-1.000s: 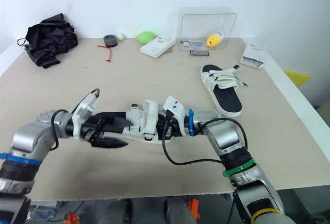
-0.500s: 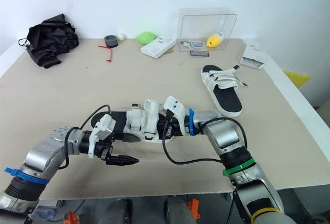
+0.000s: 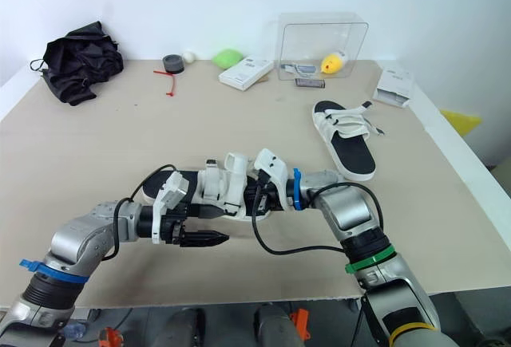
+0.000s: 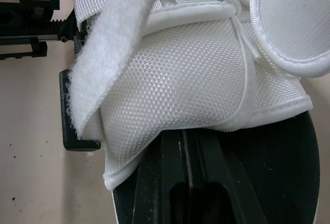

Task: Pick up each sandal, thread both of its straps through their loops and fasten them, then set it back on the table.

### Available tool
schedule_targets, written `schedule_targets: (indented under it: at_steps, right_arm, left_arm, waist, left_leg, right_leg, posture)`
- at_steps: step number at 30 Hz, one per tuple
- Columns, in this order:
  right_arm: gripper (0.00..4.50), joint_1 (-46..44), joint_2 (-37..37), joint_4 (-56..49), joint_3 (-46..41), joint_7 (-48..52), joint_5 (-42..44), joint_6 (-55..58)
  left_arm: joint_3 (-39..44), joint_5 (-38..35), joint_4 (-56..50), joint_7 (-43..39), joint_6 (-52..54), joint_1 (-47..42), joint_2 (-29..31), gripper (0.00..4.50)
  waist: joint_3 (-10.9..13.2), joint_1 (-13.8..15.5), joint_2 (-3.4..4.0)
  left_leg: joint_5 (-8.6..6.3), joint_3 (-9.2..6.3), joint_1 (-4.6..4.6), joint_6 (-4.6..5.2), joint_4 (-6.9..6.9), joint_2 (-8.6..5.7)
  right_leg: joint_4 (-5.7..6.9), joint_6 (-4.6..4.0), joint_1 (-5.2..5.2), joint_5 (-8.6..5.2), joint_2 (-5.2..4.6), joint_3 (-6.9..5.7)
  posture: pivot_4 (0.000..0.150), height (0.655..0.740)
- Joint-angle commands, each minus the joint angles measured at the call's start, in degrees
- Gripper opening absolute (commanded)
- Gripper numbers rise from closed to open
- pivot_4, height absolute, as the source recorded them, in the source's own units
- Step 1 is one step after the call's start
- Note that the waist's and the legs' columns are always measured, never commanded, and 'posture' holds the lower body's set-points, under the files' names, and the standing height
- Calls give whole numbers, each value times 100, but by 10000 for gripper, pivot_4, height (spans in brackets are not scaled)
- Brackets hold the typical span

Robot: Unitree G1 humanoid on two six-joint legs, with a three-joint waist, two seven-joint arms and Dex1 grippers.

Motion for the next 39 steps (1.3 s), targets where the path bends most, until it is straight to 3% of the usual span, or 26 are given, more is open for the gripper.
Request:
schedule_targets:
  at_steps: [1,10,12,16,23,27,34,39]
  right_arm:
    - [0,168,-32,173,237,-39,-174,163]
    - [0,157,-21,185,238,-41,-182,172]
    - [0,164,-28,175,230,-38,-179,180]
    - [0,161,-27,177,219,-43,-178,181]
    - [0,139,8,197,207,-53,-180,172]
    - [0,128,20,212,206,-54,-183,161]
    - [0,116,12,231,201,-38,-191,140]
    - [0,103,4,239,201,-28,-197,132]
  left_arm:
    - [205,-199,-319,95,-60,-221,-60,40179]
    - [69,-312,-248,122,70,-308,-127,40179]
    - [66,-343,-214,41,114,-328,-89,37987]
    - [19,-353,-136,-60,291,-351,48,26792]
    - [-317,-187,-111,-247,613,-291,463,449]
    - [-434,-436,-161,-381,1255,-354,758,166]
    - [-391,-1779,-576,-1151,2968,-779,1464,166]
    - [-736,-1762,-734,-1616,2839,-1244,1844,166]
  waist:
    - [0,1,0]
    - [0,1,0]
    - [0,1,0]
    - [0,-2,0]
    - [0,-5,0]
    - [0,-8,0]
    - [1,-11,-2]
    - [2,-38,-3]
  left_leg:
    - [0,1,0,0,0,0]
    - [0,0,-1,0,-2,-1]
    - [0,0,-1,0,-2,-1]
    - [0,-1,-1,0,-2,-1]
    - [-1,-4,0,0,-11,1]
    - [-1,-4,0,-1,-11,2]
    - [-1,-5,-1,0,-11,4]
    - [-3,-6,2,-3,-23,5]
  right_leg:
    - [0,0,0,0,0,0]
    - [0,6,-2,3,1,1]
    - [0,6,-2,3,1,1]
    - [0,6,-2,3,1,0]
    - [0,21,-5,11,5,-2]
    - [0,3,-6,1,5,-1]
    - [0,-4,-8,-3,7,-4]
    - [0,-16,-10,-15,10,-5]
  posture:
    - [1500,7400]
    - [1500,7400]
    - [1500,7400]
    - [1500,7400]
    - [1500,7400]
    - [1500,7400]
    - [1500,7400]
    - [1500,7400]
